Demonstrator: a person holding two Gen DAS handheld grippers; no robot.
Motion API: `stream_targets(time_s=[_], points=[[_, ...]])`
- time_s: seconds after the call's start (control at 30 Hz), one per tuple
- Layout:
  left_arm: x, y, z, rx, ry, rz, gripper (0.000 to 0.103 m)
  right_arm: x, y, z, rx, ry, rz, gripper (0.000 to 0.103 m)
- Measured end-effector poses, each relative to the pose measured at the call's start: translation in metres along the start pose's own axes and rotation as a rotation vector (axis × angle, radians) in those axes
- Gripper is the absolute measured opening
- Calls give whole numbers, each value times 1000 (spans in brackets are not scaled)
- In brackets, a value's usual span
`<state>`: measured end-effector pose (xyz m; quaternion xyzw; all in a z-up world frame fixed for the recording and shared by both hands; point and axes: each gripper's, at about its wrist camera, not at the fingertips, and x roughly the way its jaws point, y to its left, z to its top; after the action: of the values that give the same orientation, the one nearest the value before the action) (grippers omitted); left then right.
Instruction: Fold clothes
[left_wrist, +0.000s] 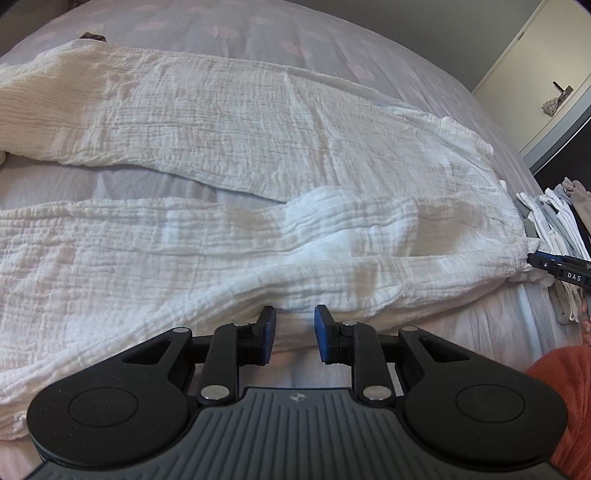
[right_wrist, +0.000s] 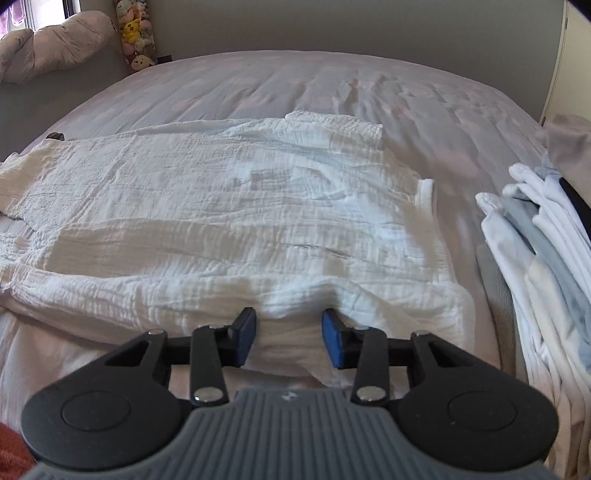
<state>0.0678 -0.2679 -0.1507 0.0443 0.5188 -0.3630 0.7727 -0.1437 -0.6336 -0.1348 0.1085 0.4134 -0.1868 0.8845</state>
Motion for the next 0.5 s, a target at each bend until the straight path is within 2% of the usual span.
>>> stream_targets(time_s=[0.27, 0.37, 0.5], points=[[15, 20, 5, -71, -19, 9, 20, 44, -8, 14, 86, 43, 2, 44], [16, 18, 5, -57, -18, 17, 21, 38, -6, 18, 51, 51, 3, 44], [16, 16, 4, -48, -17, 24, 20, 5, -14, 27, -12, 13, 15, 45]])
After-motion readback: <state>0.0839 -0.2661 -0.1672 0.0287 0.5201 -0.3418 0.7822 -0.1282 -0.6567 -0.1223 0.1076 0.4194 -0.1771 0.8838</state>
